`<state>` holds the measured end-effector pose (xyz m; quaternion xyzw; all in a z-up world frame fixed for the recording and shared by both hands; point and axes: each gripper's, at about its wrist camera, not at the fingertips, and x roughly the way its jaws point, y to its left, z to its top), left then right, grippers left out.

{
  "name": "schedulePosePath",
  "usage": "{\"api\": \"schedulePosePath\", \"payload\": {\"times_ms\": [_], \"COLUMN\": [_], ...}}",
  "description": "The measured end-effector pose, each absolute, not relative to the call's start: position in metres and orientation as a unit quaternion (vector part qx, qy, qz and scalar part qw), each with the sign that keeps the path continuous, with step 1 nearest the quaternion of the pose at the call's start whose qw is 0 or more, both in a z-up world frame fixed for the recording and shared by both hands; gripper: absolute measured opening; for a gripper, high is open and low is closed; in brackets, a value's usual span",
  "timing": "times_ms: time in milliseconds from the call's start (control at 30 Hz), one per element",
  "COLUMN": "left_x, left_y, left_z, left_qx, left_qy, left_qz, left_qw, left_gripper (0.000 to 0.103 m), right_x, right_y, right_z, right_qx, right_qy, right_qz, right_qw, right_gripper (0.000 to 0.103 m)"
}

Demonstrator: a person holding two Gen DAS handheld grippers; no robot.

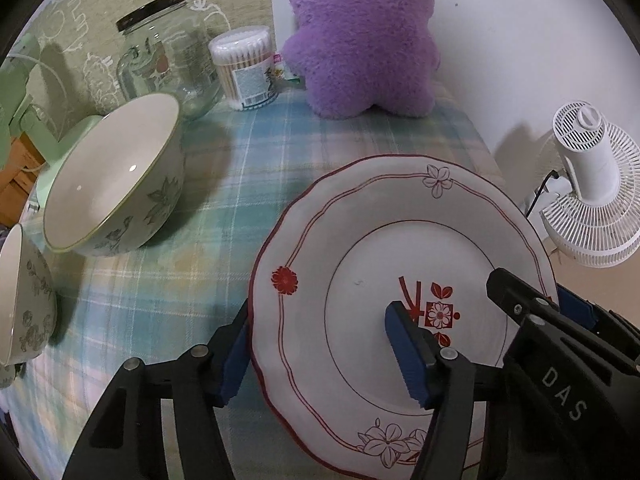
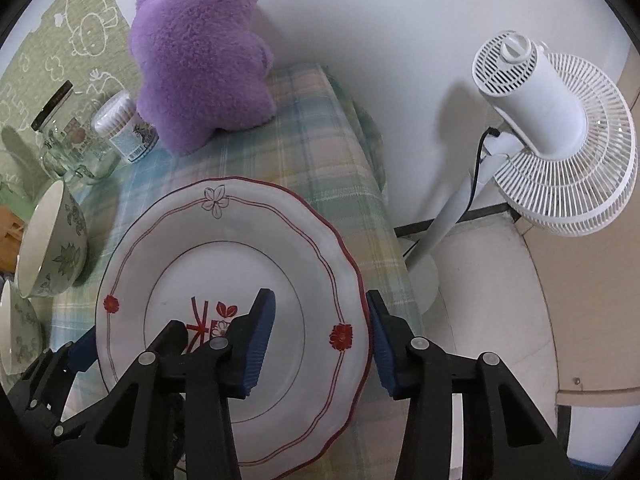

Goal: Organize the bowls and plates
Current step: 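Close the left gripper on the rim of the red-rimmed plate, then lift the red-rimmed plate off the table with the left gripper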

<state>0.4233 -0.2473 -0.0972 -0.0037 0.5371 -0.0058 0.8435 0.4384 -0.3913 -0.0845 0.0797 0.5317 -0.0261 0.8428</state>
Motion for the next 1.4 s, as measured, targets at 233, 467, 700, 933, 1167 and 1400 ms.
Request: {"api": "schedulePosePath", "payload": {"times_ms": [233, 467, 700, 933, 1167, 1400], "left_x": [0.398, 0.364, 0.36, 0.365, 0.362, 0.352], "left_y": [-0.231, -0.213, -0.211, -0.211, -0.212, -0.208], "left_z": [-0.094, -0.096, -0.096, -0.096, -0.094, -0.085], "left_qx": [-0.005, -0.001, 0.009, 0.019, 0.016, -0.002], "left_qy": [0.554, 0.574, 0.567, 0.557, 0.558, 0.561], "left_qz": [-0.004, -0.003, -0.002, -0.002, 0.001, 0.006], "left_qw": [0.832, 0.819, 0.824, 0.83, 0.83, 0.828], "left_gripper": [0.065, 0.065, 0.061, 0.061, 0.06, 0.06], "right_x": [0.414, 0.377, 0.365, 0.382, 0.384, 0.376], "right_y": [-0.379, -0.365, -0.356, -0.353, -0.353, -0.354], "right_z": [-0.083, -0.085, -0.085, -0.089, -0.091, -0.084], "right_qx": [0.082, 0.091, 0.075, 0.041, 0.037, 0.042], "right_qy": [0.546, 0.578, 0.584, 0.578, 0.577, 0.578], "right_qz": [-0.019, -0.01, -0.007, 0.004, 0.01, 0.017], "right_qw": [0.834, 0.811, 0.808, 0.815, 0.816, 0.814], "right_gripper": [0.049, 0.049, 0.049, 0.048, 0.048, 0.048]}}
